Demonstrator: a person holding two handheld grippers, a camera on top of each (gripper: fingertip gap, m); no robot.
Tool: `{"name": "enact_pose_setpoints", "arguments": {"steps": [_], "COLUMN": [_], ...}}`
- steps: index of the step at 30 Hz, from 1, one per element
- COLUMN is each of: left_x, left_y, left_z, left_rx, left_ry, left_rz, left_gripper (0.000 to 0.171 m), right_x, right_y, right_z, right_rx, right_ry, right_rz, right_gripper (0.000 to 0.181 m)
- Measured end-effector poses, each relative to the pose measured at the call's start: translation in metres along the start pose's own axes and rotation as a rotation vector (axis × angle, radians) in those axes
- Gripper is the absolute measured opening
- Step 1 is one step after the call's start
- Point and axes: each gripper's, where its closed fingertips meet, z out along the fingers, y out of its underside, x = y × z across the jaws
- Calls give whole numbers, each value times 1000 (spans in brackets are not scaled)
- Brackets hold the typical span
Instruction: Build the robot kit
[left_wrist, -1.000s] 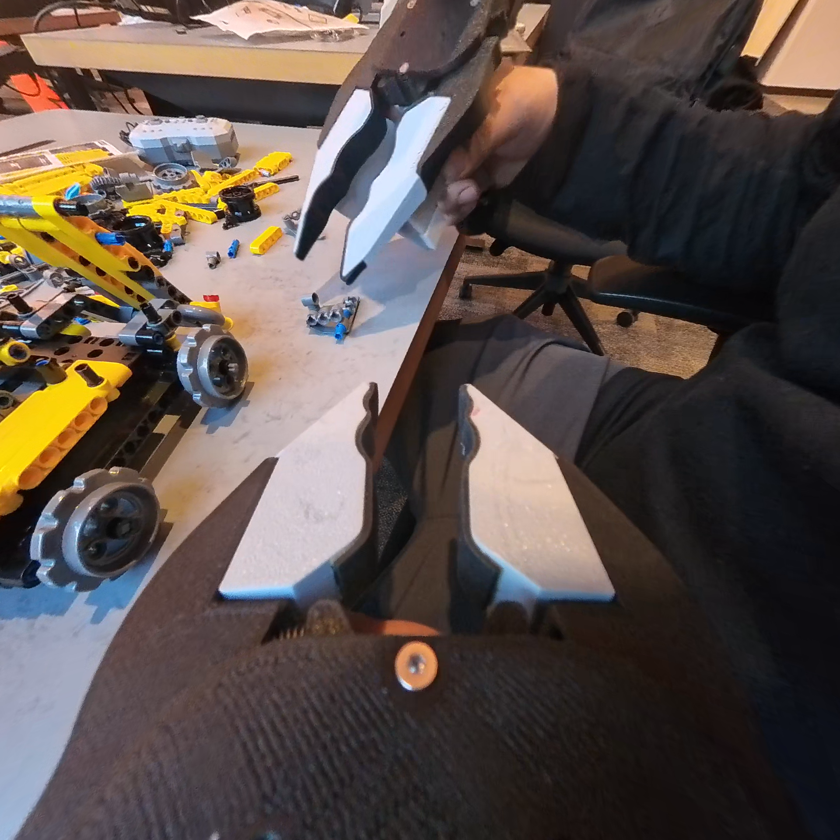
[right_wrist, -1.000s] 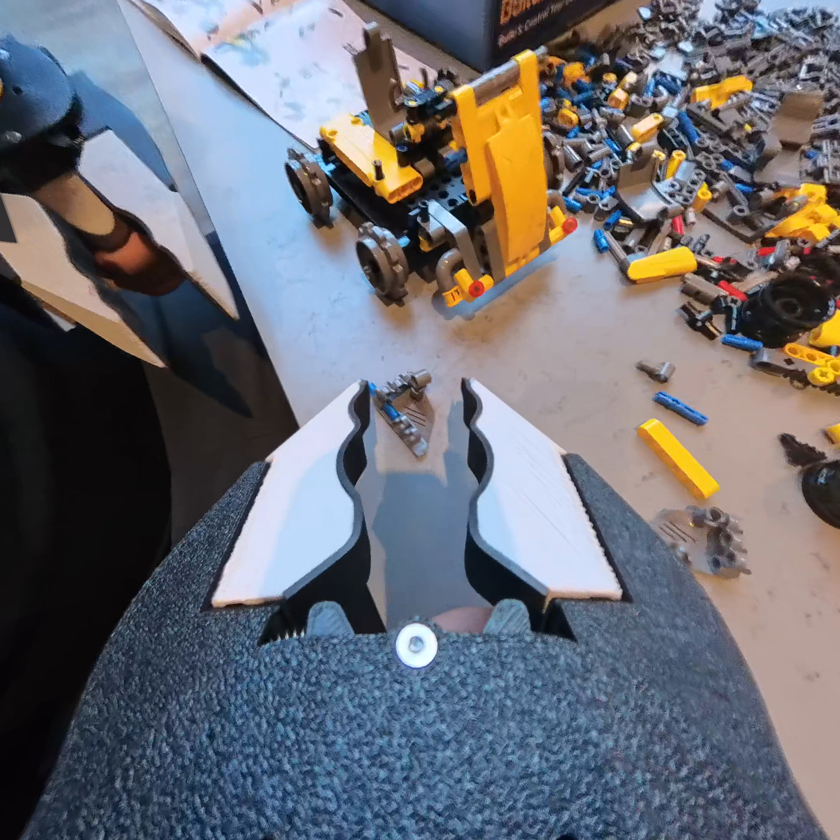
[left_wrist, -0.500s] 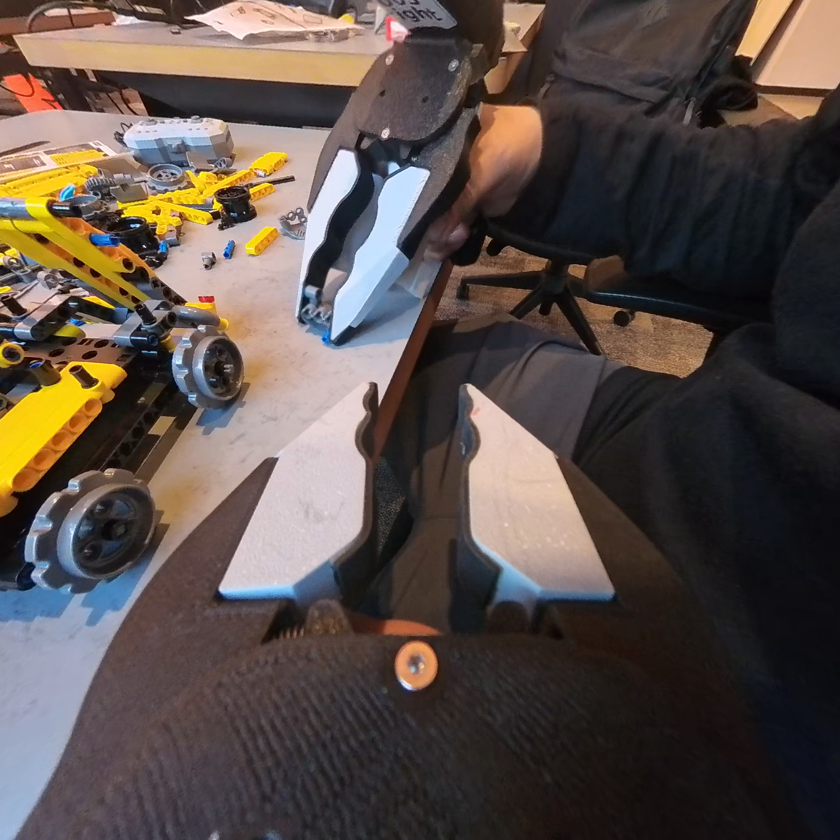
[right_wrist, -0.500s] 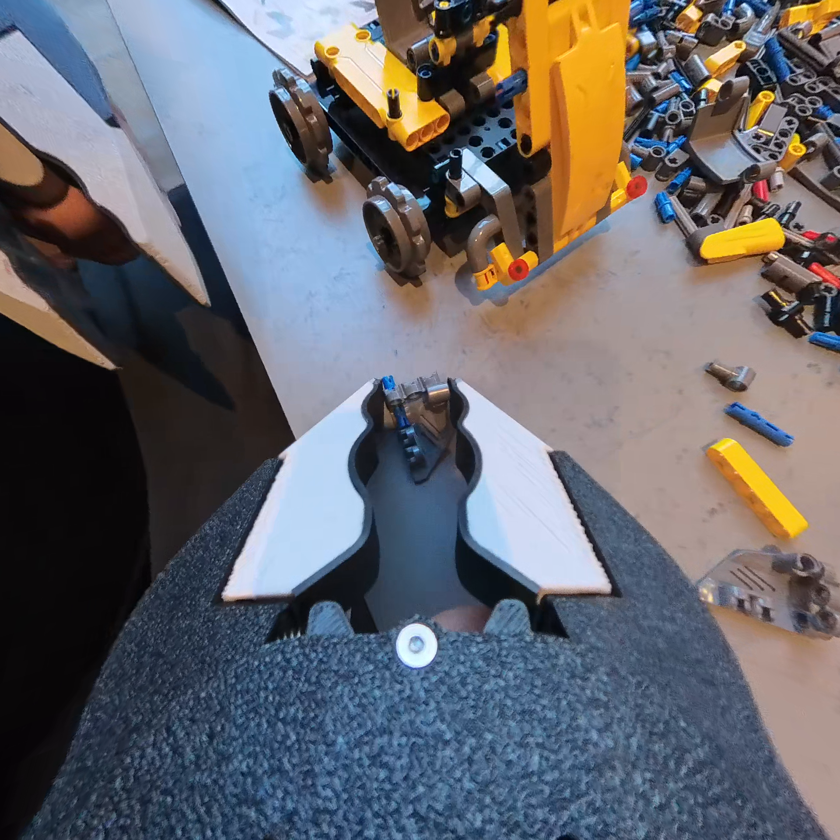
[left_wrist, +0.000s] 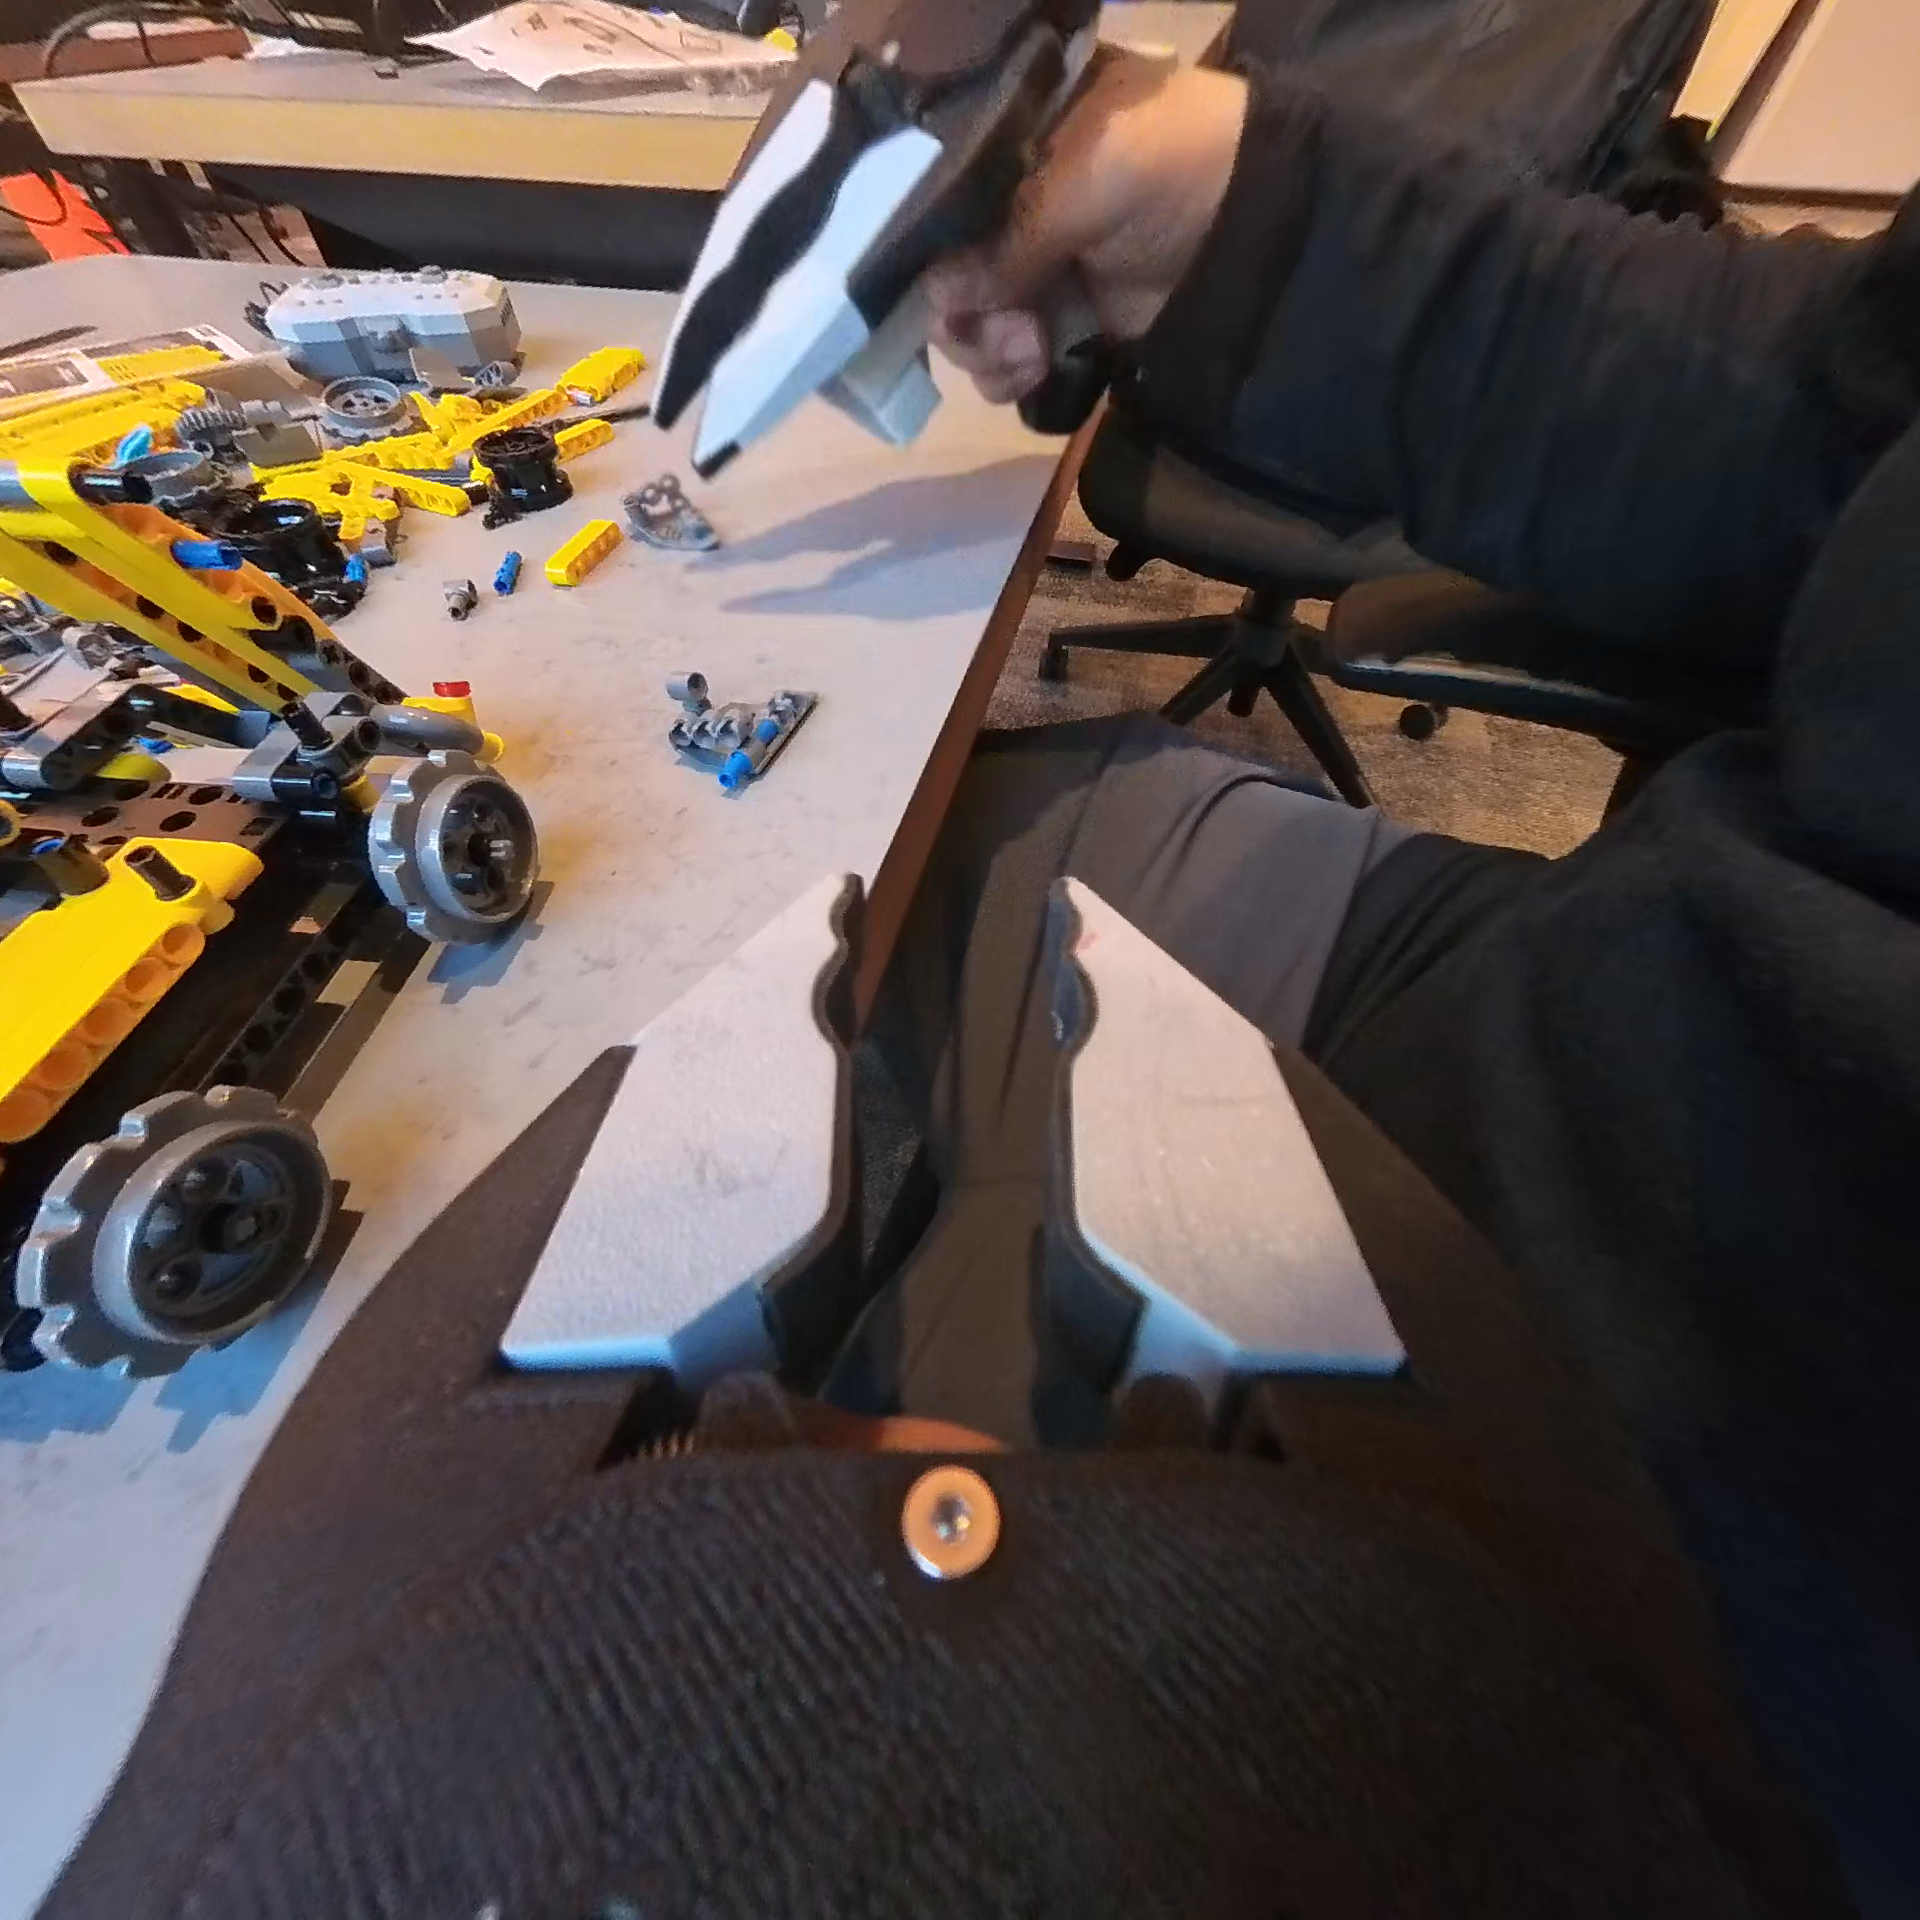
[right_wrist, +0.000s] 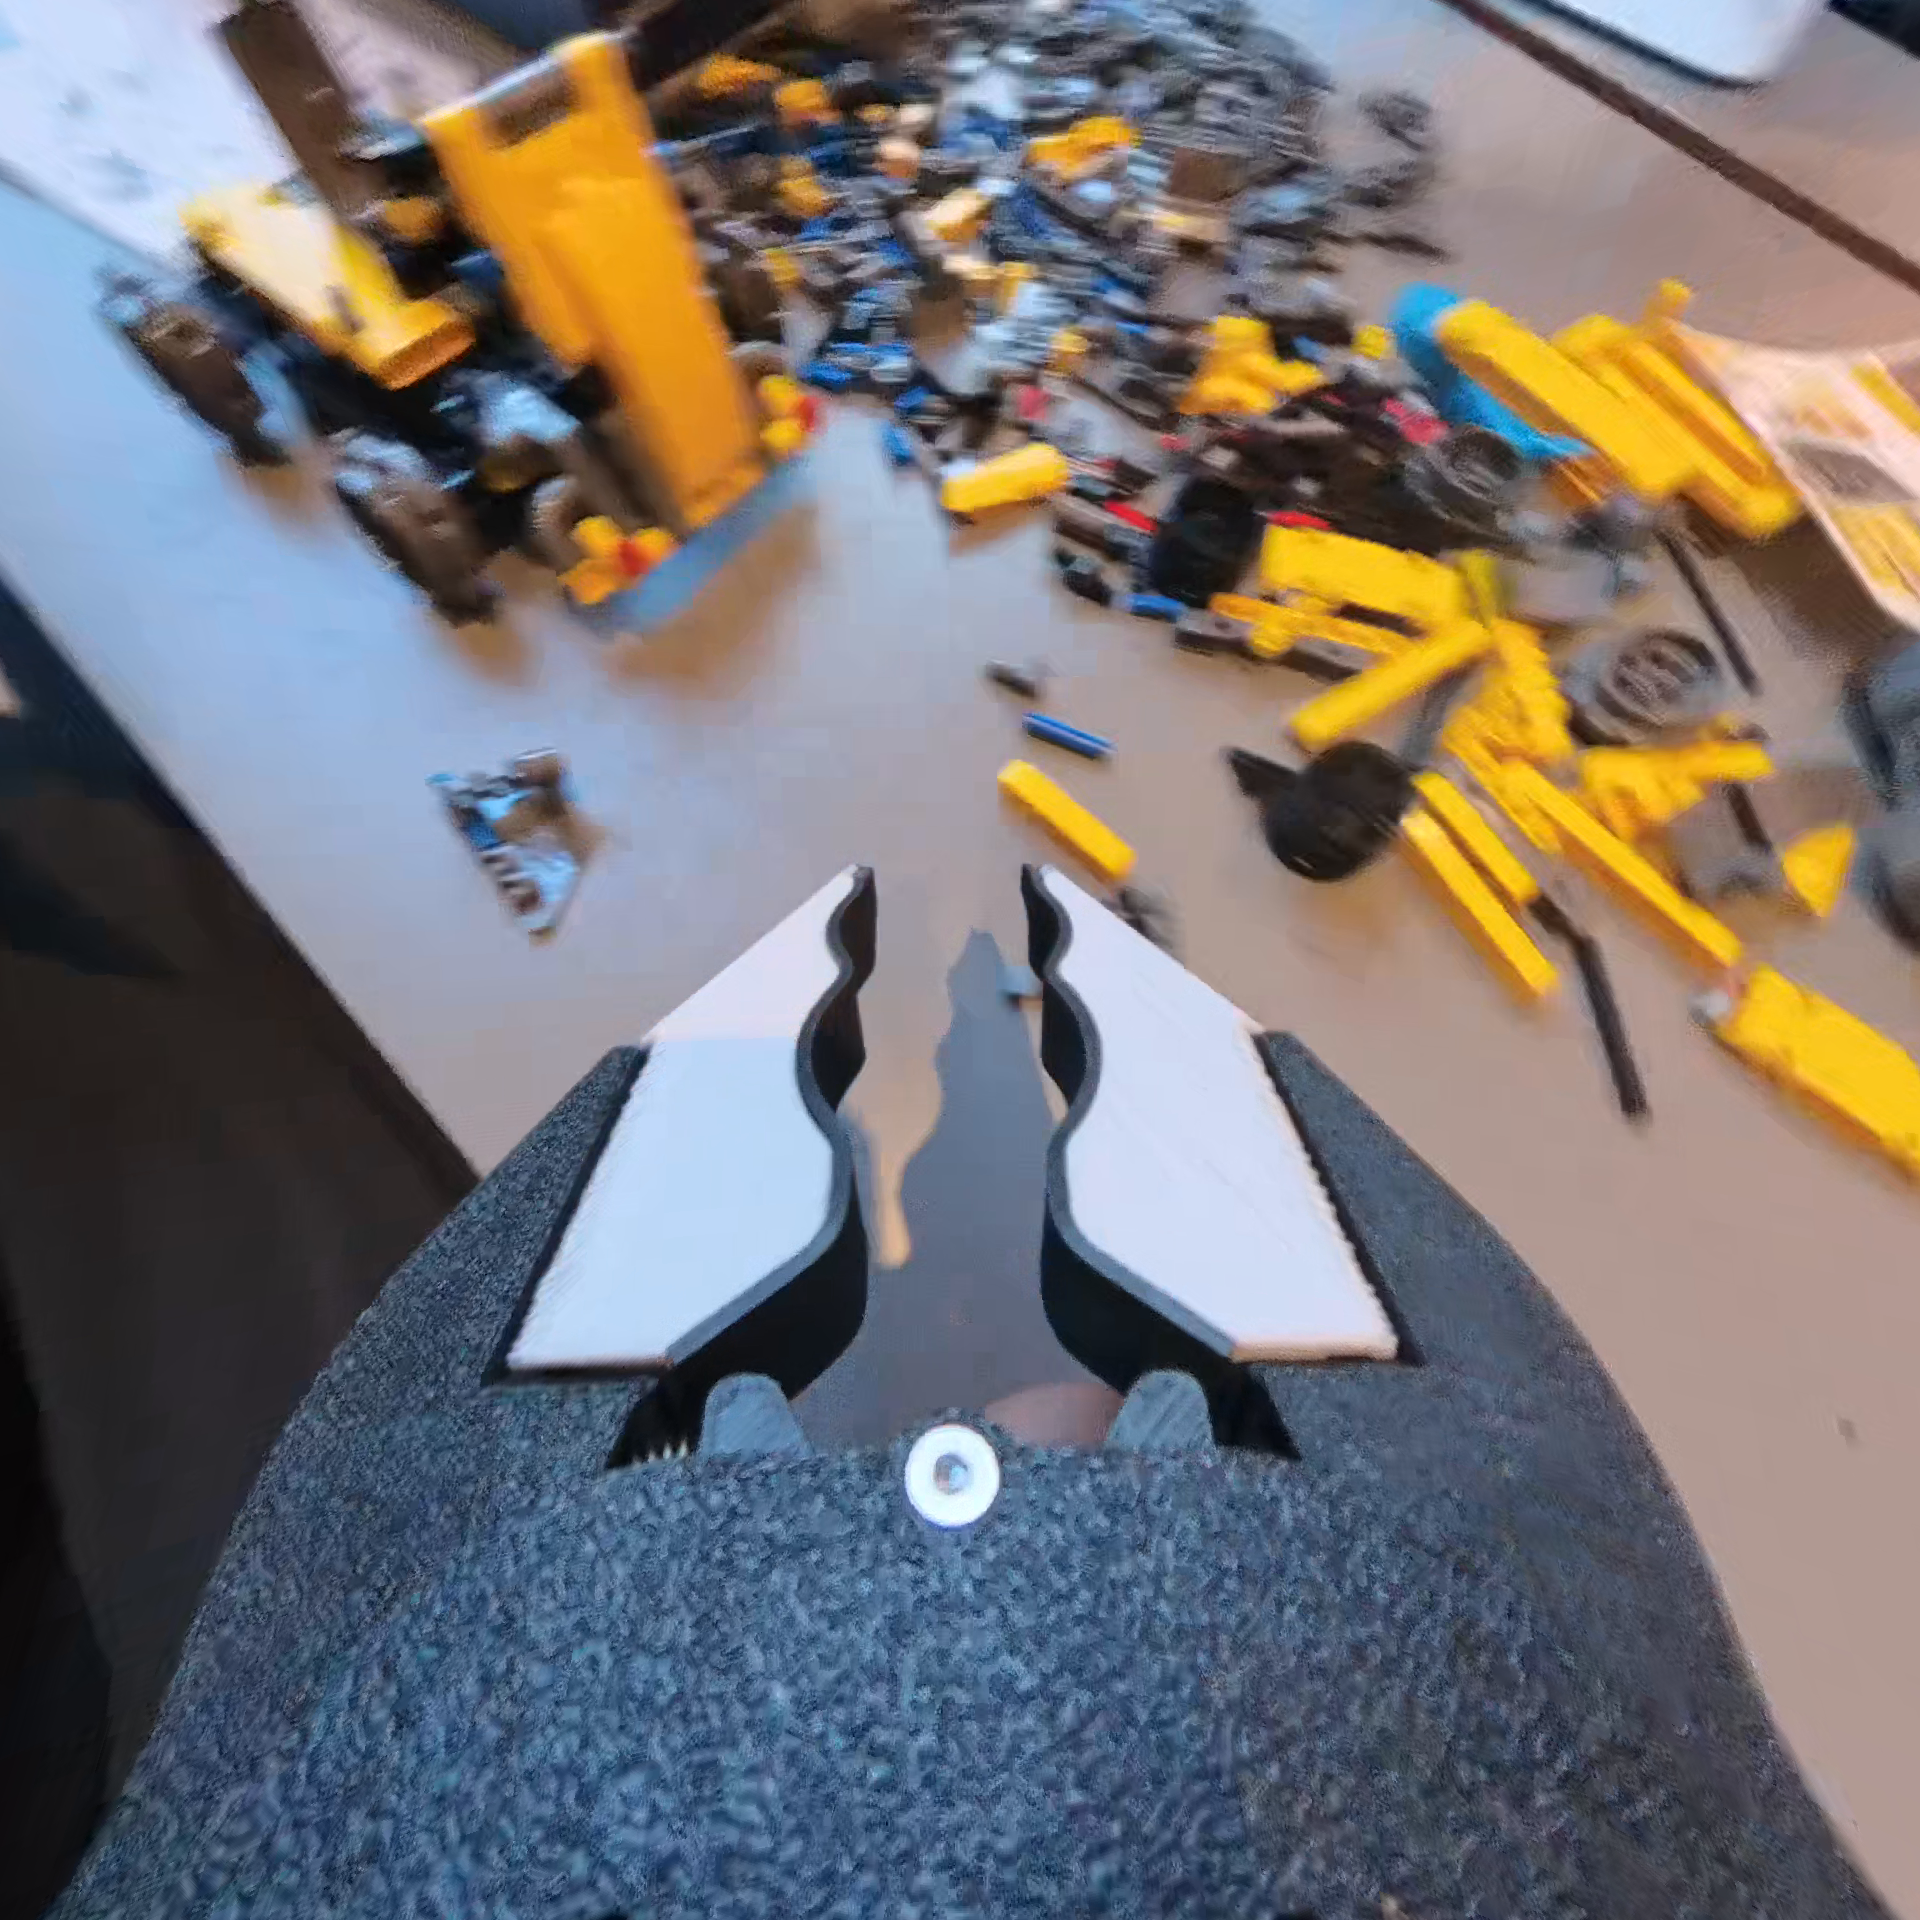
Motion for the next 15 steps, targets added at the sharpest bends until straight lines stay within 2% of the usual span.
{"name": "enact_pose_setpoints", "arguments": {"steps": [3,7,15], "left_x": [2,5,4], "left_y": [1,1,2], "left_z": [2,4,4], "left_rx": [-5,-7,-16], "left_ry": [7,13,-2], "left_rz": [7,16,47], "left_gripper": [34,33,33], "right_x": [30,49,43], "right_y": [12,32,32], "right_z": [-4,13,19], "right_rx": [-2,-100,-105], "right_ry": [41,104,68], "right_rz": [116,105,138], "right_gripper": [30,31,19]}}
